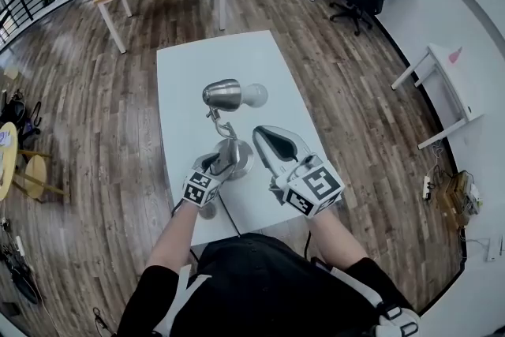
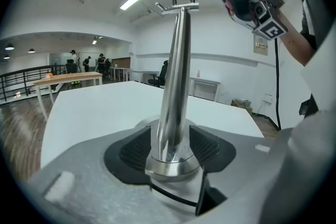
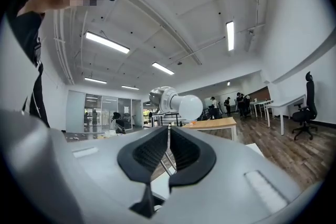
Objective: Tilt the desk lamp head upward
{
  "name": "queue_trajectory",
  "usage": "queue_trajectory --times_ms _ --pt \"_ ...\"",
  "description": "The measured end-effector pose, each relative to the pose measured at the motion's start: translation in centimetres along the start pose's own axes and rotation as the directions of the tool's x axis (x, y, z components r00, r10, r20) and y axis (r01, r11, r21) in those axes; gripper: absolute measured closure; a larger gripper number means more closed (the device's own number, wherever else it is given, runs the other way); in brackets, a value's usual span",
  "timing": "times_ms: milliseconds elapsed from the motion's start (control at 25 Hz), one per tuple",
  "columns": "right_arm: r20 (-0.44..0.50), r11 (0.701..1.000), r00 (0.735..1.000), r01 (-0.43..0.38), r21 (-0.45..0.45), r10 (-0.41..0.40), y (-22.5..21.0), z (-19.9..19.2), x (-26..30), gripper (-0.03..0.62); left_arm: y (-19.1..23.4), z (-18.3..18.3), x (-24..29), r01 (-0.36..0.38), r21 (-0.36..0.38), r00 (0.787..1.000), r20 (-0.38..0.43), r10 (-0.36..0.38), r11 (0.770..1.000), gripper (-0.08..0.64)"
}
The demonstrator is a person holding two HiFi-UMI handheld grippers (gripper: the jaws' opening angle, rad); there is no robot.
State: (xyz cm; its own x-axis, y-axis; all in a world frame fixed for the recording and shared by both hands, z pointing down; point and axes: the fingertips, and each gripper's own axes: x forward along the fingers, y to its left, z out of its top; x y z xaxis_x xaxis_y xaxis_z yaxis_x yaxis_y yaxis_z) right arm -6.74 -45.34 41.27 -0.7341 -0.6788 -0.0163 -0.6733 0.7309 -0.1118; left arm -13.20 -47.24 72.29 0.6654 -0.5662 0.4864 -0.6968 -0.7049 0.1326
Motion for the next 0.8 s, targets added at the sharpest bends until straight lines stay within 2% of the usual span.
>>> queue_trajectory --times_ms 120,160,200,280,360,520,680,800 --pt "0.004 1.0 1.0 0.008 0.0 -0.008 -0.2 0.3 -2.4 0.58 -0.4 0.7 -1.9 -0.043 -0.04 0.998 0.042 0.044 0.998 0.335" --pt "0.002 1.0 1.0 0.008 0.0 -0.008 -0.2 0.4 -3.3 0.584 -0.7 1.1 -2.6 -0.059 -0.051 0.996 0.064 0.062 0.997 0.361" --pt "0.002 1.0 1.0 0.008 0.0 -0.008 -0.2 0.4 -4.1 0.586 -0.9 1.6 -3.4 -0.079 -0.062 0.992 0.091 0.085 0.995 0.404" --pt "0.003 1.0 1.0 0.014 0.005 -0.014 -0.4 0.3 -5.7 0.586 -1.2 2.9 -4.7 -0.116 -0.094 0.98 0.153 0.13 0.989 0.559" --pt "0.003 1.0 1.0 0.016 0.017 -0.016 -0.5 0.0 -7.3 0.588 -2.1 4.2 -5.7 -0.132 -0.125 0.966 0.209 0.156 0.983 0.561" --pt "0.003 1.0 1.0 -0.01 0.027 0.01 0.1 -0.1 -10.2 0.588 -5.3 6.6 -7.7 -0.145 -0.135 0.942 0.284 0.179 0.98 0.561" --pt "0.017 0.999 0.999 -0.029 0.037 0.028 1.3 0.0 -13.2 0.588 -8.9 9.5 -11.6 -0.148 -0.176 0.898 0.388 0.206 0.973 0.561" --pt "0.031 0.998 0.999 -0.032 0.058 0.03 2.3 -0.6 -15.9 0.588 -11.4 9.8 -14.5 -0.169 -0.187 0.877 0.42 0.234 0.968 0.561"
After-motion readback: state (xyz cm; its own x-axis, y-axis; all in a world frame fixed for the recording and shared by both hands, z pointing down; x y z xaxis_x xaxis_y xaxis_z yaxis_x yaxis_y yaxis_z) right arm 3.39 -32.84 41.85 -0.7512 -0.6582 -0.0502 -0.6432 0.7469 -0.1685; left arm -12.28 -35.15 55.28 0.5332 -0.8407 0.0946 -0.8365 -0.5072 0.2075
